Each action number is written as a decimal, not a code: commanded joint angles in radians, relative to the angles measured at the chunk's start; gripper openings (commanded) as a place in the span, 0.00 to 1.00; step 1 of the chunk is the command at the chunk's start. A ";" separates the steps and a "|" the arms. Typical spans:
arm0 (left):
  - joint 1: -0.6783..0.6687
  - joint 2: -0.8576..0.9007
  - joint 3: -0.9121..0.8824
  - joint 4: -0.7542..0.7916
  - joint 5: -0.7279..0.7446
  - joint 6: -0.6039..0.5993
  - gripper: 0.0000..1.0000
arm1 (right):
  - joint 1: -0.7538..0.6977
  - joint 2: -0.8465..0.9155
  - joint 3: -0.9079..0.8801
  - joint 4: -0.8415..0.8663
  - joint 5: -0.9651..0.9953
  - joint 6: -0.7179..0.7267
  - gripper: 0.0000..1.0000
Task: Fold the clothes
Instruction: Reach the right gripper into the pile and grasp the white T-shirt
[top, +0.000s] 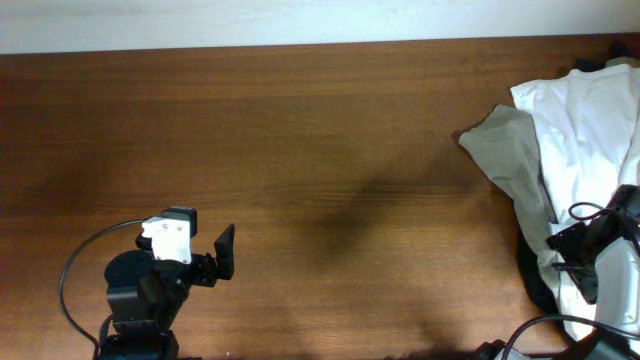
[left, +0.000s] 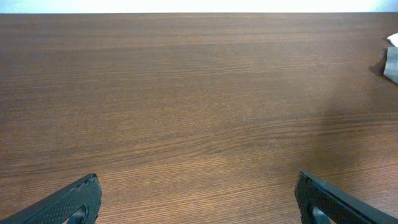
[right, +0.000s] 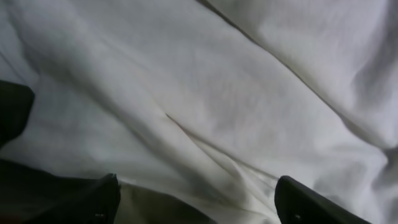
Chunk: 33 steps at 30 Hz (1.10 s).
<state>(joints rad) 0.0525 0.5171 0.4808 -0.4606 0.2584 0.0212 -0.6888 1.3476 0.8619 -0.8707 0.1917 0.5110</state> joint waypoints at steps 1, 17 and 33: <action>0.002 -0.002 0.016 0.002 0.016 -0.006 0.99 | -0.008 0.001 -0.016 -0.004 0.002 -0.008 0.84; 0.002 -0.002 0.016 -0.004 0.016 -0.006 0.99 | 0.091 -0.119 0.320 -0.073 -0.667 -0.316 0.04; 0.002 -0.002 0.016 -0.004 0.150 -0.090 0.99 | 1.160 0.083 0.584 -0.032 -0.059 -0.218 0.99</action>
<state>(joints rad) 0.0528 0.5190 0.4828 -0.4671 0.3336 0.0181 0.5903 1.5906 1.3621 -0.8108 -0.0563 0.2565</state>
